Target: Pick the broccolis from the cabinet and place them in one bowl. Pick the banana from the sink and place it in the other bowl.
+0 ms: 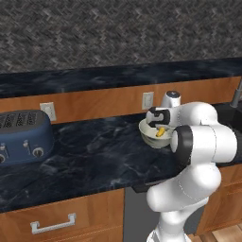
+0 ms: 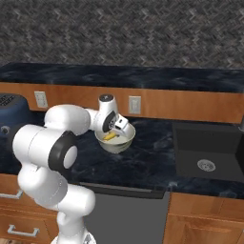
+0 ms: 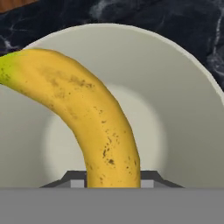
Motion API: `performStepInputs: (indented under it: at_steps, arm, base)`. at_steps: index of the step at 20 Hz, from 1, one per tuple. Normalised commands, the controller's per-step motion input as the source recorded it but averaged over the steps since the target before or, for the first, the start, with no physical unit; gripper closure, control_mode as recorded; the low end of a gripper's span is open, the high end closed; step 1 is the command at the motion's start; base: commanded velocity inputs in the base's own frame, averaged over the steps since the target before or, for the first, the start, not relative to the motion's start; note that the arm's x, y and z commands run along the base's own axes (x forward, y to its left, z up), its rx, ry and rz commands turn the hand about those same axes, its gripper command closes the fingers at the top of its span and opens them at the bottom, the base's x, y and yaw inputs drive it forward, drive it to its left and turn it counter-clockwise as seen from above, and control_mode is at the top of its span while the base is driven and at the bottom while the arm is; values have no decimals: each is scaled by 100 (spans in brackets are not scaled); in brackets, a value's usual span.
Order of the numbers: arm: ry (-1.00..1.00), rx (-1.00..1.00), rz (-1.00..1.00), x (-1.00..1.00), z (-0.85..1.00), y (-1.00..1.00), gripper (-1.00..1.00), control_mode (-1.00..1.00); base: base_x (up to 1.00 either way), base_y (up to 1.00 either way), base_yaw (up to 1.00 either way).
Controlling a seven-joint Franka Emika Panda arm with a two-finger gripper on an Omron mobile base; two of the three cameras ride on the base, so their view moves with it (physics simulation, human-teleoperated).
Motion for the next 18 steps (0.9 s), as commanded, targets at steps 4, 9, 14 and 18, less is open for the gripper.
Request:
performStepInputs:
  at_steps: [4,9,14,18]
  arm:
    - [0,0,3,35,0,-17,100,-100]
    - [0,0,1,8,-6,-5,100,-100]
    - [5,0,0,2,-15,0,100,-100]
    - [6,0,0,12,-12,5,100,-100]
  base:
    - [0,0,0]
    - [0,0,0]
    - [0,0,0]
    - [0,0,0]
